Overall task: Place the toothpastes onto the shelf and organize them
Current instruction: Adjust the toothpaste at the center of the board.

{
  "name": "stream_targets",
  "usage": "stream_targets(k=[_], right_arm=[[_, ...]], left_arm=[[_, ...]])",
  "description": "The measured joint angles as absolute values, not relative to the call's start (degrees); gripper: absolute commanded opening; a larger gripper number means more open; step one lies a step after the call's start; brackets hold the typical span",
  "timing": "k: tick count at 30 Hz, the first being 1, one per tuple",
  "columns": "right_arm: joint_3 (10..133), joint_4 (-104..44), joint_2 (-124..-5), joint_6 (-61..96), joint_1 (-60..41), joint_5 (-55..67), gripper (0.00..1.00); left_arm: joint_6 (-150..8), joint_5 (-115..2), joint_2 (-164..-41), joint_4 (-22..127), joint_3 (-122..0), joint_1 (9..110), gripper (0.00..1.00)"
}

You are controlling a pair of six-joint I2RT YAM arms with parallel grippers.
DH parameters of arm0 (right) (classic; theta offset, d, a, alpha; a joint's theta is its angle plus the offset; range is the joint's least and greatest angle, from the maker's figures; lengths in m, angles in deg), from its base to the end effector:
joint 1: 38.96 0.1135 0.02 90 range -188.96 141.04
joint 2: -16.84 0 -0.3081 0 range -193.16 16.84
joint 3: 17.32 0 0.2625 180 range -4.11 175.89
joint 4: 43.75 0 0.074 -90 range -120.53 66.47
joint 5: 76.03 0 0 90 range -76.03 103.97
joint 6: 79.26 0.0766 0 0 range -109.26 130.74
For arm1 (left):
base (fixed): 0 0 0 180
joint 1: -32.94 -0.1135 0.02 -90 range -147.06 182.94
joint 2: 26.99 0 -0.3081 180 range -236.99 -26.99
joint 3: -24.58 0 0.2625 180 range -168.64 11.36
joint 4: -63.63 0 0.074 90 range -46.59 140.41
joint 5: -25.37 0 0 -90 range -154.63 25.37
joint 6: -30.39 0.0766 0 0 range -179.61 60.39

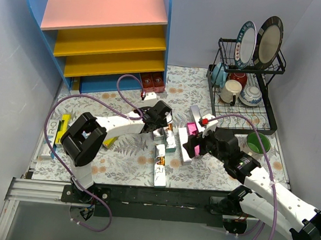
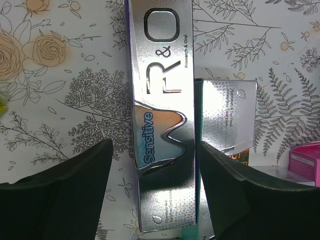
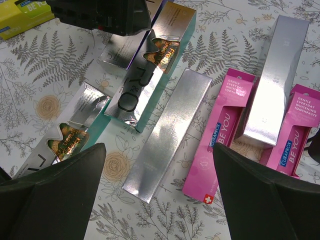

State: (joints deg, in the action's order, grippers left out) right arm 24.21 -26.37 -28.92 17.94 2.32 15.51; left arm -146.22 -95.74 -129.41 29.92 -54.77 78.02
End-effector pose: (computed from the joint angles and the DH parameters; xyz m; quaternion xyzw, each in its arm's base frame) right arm 0.1568 0.1349 0.2594 -0.2351 0.7930 0.2206 0.5170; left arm 0.3135 -0.2583 0.1948 -0.3990 0.8360 -0.1461 0.3472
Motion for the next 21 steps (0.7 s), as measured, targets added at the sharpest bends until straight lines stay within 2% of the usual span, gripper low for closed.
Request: stream_targets(k=[11,21], right_arm=[[24.2,-26.4,-28.9,17.9,2.3,15.5,0.96],[24.1,-26.3,-28.3,17.9,2.3,15.5,0.96]], left_arm=[[-145.9,-95.2,-130.0,30.1,-54.8,78.0,0.63],[-142.1,-94.8,-128.4,29.9,-53.3,77.5,0.55]])
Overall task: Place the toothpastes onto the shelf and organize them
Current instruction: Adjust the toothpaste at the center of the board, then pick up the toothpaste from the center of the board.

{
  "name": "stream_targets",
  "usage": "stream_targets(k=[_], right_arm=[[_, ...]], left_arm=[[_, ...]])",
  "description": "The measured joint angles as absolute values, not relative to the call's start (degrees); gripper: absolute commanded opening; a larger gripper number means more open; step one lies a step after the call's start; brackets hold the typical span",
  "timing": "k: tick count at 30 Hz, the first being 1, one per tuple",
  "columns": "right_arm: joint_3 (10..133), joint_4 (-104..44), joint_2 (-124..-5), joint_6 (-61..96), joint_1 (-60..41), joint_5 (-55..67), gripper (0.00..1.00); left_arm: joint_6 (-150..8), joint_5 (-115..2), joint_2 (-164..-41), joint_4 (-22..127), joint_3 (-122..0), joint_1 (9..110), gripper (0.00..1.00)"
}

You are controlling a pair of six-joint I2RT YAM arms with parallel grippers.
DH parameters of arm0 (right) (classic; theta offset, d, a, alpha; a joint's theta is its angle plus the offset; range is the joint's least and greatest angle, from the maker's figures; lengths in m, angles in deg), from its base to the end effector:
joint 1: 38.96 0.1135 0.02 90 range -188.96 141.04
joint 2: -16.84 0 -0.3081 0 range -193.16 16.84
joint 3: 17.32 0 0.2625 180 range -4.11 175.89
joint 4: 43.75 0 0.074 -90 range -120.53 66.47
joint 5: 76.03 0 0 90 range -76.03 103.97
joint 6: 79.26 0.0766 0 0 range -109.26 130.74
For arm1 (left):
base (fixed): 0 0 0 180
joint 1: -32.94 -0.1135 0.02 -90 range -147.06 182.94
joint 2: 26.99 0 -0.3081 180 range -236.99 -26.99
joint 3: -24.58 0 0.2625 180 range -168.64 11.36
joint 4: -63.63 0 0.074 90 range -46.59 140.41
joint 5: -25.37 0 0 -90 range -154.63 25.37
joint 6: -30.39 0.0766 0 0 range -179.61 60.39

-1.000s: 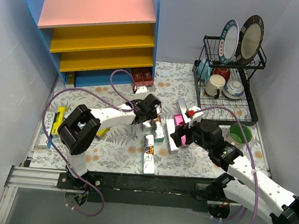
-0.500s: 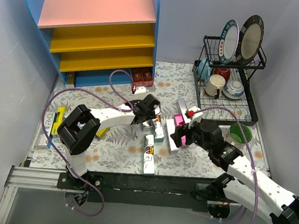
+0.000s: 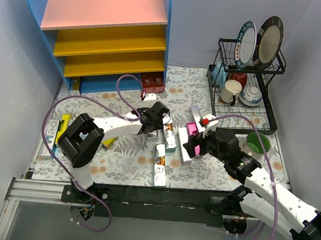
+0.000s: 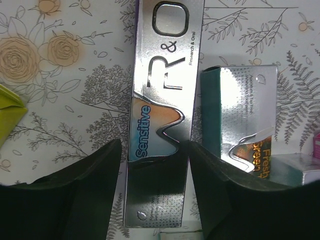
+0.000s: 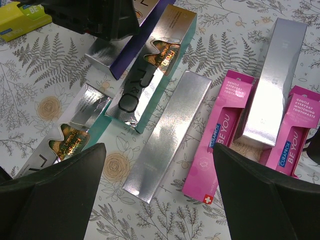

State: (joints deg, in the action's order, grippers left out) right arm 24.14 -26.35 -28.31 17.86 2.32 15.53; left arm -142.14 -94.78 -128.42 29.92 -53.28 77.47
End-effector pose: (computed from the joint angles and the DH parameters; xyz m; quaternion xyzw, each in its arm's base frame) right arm 0.1555 0.1338 0.2609 -0.2348 0.7904 0.2217 0.5206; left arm 0.3103 -0.2513 0.1925 -0.3709 0.8522 -0.1322 0.3446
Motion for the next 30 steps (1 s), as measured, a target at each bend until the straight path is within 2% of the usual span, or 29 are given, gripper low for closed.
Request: stream_targets(k=[4,8,10,19,30], right_arm=[[24.1,-26.3,-28.3,17.9,2.3,15.5,0.96],[24.1,-26.3,-28.2,17.9,2.3,15.5,0.96],[24.1,-26.3,-28.2,17.9,2.3,15.5,0.96],[23.7,-26.6,-28.1,17.8,2.3,15.1,0.96],[23.0,-27.5,-28.1,17.6,2.3,13.2,0.96]], left_arm=[[-138.6,-93.9,-125.3,30.2,-50.0,76.1,0.58],[-134.8,-92.7,-121.6,30.9,-46.6,74.6,0.69],[-132.8,-91.4,-119.8,31.8,-45.1,74.3,0.71],[-126.4,-88.1,-112.6,38.0,-35.6,74.4,0.72],[-121.7,-83.6,-114.1,46.1,-33.0,74.4,0.72]])
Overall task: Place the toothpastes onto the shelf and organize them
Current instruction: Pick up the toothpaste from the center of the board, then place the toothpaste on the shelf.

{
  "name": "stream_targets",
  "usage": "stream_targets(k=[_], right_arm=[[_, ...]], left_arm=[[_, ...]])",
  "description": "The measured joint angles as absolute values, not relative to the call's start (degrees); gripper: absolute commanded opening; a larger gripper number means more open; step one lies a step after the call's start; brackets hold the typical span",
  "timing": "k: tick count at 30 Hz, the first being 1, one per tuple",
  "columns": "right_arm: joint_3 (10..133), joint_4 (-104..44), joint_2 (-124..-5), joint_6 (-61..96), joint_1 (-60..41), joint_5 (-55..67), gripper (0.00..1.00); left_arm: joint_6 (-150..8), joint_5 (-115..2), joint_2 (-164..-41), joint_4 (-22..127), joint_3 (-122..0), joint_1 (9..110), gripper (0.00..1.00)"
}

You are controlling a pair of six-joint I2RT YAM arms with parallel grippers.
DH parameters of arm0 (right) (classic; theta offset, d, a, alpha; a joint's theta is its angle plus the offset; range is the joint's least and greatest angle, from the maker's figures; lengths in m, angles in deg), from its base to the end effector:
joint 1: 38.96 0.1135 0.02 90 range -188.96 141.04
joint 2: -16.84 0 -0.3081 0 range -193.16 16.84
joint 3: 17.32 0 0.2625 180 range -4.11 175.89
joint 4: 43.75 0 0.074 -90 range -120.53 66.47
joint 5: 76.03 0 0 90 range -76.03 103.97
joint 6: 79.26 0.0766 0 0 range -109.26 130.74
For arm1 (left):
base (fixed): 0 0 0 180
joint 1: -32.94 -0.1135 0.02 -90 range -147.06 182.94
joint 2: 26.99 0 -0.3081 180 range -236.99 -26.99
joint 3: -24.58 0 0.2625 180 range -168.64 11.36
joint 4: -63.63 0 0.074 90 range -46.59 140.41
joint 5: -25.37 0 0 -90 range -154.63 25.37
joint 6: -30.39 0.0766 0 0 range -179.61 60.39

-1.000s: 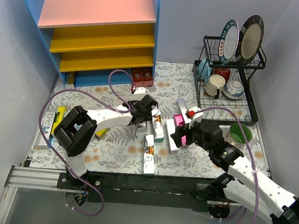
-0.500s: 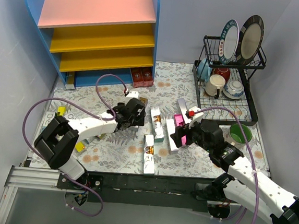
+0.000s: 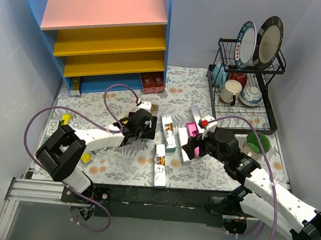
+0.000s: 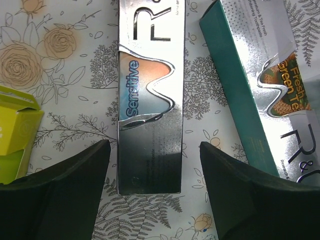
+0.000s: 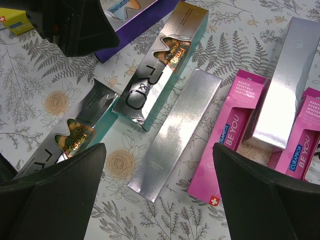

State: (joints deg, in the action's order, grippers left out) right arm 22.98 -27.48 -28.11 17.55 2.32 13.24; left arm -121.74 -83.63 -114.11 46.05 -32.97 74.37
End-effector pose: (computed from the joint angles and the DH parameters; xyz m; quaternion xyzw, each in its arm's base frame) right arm 0.1529 0.1355 0.2561 -0.2475 0.7857 0.2358 0.5156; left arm 0.2657 -0.2013 0.1843 -0.2243 0.8924 -0.1880 0.3436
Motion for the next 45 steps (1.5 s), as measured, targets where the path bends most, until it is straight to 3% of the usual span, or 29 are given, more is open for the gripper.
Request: stream_targets(k=[12,21,32,45], right_arm=[[22.2,-27.6,-28.1,17.1,2.3,12.6,0.96],[22.2,-27.6,-28.1,16.9,2.3,12.5,0.96],[22.2,-27.6,-28.1,16.8,2.3,12.5,0.96],[21.9,-29.0,-28.1,16.7,2.3,12.5,0.96]], left_arm=[[-121.0,-82.9,-116.6,47.4,-33.0,74.7,0.61],[-121.3,-85.9,-119.7,45.1,-34.0,75.9,0.40],[-120.5,-87.1,-115.7,38.3,-38.5,75.0,0.34],[-115.7,-82.5,-112.8,32.8,-43.4,53.3,0.35]])
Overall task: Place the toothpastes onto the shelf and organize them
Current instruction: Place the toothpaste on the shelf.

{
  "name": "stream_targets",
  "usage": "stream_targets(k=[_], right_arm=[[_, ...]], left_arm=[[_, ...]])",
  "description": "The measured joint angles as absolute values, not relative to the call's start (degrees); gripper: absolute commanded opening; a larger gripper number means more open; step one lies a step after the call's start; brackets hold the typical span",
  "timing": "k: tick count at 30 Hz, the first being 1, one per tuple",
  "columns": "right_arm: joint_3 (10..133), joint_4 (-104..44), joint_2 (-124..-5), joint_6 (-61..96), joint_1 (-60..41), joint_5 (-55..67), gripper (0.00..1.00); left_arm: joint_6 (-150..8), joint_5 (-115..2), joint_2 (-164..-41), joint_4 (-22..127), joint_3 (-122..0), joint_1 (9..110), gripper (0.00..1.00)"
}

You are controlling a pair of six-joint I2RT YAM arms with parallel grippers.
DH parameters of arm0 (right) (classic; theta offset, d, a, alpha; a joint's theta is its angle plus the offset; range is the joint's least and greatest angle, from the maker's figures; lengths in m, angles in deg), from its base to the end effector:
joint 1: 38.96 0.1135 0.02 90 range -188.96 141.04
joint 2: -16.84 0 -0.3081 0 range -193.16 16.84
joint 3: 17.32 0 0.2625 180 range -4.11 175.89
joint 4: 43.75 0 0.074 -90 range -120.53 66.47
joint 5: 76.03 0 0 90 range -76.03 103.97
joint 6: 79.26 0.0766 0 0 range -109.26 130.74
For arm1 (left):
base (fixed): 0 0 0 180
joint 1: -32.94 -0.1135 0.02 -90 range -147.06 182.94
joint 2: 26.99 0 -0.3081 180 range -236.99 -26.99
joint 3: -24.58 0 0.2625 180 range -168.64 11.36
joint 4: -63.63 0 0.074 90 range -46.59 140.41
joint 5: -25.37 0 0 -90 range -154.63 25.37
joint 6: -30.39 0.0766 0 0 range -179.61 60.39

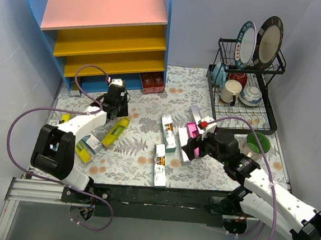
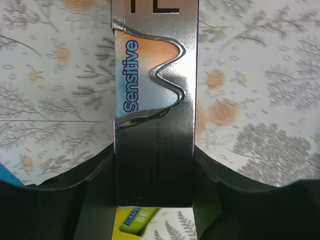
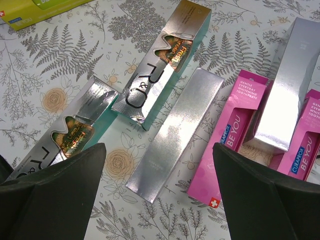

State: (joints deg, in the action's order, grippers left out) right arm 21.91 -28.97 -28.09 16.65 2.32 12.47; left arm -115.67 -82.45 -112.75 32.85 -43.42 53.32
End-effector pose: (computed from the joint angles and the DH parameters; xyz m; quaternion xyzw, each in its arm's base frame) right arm 0.1521 0.1362 0.2523 -0.2567 0.7804 0.2380 0.5181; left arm 0.3311 -0.0980 0.2306 -0.3353 0.8627 -0.1025 0.3644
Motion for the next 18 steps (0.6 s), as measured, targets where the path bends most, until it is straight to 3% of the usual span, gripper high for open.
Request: stream_targets(k=[9,18], right_arm=[[21.2,-29.6,-29.2,16.5,2.3,12.5,0.96],[20.8,-30.8,-29.7,16.5,2.3,12.5,0.96]], left_arm=[[-113.2,-80.2,-121.3,33.8,-49.7,40.1,0.37],[-110.0,-80.8,-133.9,38.6,-58.2,34.1,0.39]])
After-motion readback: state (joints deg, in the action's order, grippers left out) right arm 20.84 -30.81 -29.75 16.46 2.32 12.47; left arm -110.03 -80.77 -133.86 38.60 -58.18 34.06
